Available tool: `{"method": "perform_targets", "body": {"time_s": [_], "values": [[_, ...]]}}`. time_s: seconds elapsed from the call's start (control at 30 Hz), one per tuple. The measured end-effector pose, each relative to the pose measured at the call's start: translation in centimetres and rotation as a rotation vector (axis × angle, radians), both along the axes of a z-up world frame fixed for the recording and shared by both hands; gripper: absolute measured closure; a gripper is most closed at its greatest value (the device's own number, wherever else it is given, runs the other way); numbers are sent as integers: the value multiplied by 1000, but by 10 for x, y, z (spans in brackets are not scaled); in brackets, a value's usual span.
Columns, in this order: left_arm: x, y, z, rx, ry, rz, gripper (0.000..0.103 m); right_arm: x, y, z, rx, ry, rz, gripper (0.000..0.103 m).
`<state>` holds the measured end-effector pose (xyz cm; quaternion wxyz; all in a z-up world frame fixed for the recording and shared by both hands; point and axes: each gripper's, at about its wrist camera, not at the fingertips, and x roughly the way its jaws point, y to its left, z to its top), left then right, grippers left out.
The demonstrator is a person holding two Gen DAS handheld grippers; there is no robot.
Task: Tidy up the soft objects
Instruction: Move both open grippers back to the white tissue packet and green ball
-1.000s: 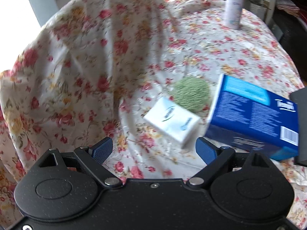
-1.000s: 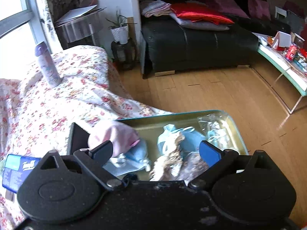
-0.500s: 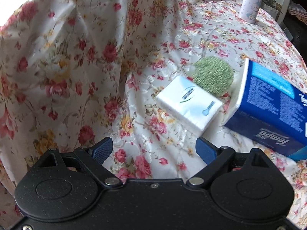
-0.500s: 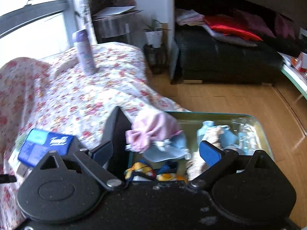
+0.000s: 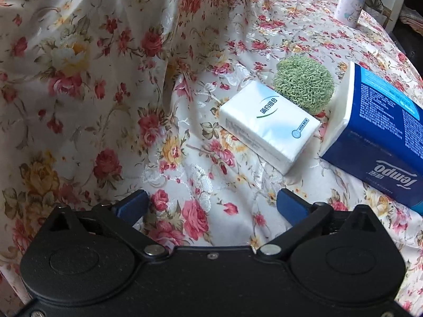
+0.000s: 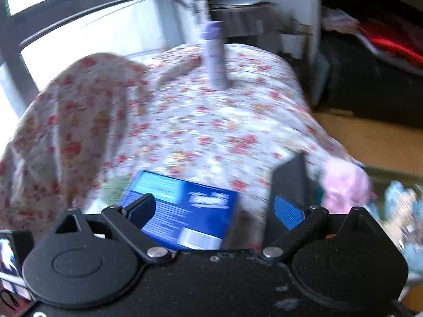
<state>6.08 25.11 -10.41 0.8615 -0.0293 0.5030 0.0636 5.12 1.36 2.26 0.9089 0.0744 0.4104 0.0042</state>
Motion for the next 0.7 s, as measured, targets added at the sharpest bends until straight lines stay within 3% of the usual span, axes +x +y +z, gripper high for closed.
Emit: {"method": "perform_targets", "body": {"time_s": [0.17, 0.3, 0.43, 0.7], "values": [[1, -1, -1, 2, 1, -4, 3, 30, 56, 7, -69, -3, 126, 6], [-1, -6, -3, 23, -23, -7, 3, 59, 88, 4, -58, 39, 209, 6], [-1, -6, -3, 30, -26, -12, 2, 96, 117, -5, -74, 104, 274, 6], [1, -6, -3, 32, -20, -19, 2, 128, 166, -38, -164, 176, 417, 6]]}}
